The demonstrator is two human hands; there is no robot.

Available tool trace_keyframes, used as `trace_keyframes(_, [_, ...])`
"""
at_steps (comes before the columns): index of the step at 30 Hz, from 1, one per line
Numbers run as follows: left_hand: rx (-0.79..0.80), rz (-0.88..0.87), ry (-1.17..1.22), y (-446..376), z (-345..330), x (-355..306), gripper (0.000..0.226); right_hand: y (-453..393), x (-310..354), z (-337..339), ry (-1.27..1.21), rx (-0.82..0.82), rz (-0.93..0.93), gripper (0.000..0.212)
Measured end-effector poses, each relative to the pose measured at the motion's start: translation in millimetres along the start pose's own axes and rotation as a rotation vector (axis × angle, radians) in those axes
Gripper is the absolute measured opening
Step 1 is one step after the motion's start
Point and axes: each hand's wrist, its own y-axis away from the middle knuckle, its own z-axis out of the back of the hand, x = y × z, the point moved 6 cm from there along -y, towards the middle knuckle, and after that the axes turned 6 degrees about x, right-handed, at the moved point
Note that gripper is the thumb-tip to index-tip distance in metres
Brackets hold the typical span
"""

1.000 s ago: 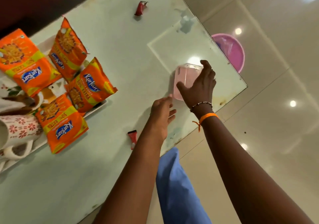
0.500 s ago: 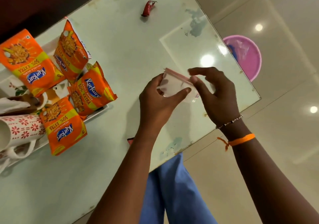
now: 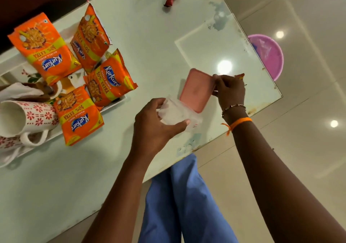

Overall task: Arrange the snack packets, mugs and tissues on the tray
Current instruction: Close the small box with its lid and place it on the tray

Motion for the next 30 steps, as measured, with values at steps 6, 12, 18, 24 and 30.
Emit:
trace_keyframes(6, [0.063,-0.052,0.131,15.9,-8.1,13.5,0.080,-9.9,1.5,23.9,0.637,-0.171,0.209,0.028])
trace_keyframes(12, [0.058,-0.125,0.147,3.4,-15.3,3.8,0.079,-27.0,-12.7,24.3,0.792,0.012,0.160,0.033])
trace_keyframes(18, [0.029,-0.178,0.126,-13.4,-14.5,-17.7,0.078,13.7,42.0,4.7,0.544,0.106,0.464,0.033])
trace_keyframes(24, [-0.038,-0.200,0.110,-34.0,-7.0,-29.2,0.080,28.3,81.5,-29.2,0.471,0.349,0.558,0.034])
trace_keyframes(30, [-0.202,-0.172,0.123,-49.8,9.3,-33.4,0.077,-53.4,129.9,-59.4,0.444,0.237,0.579,0.020])
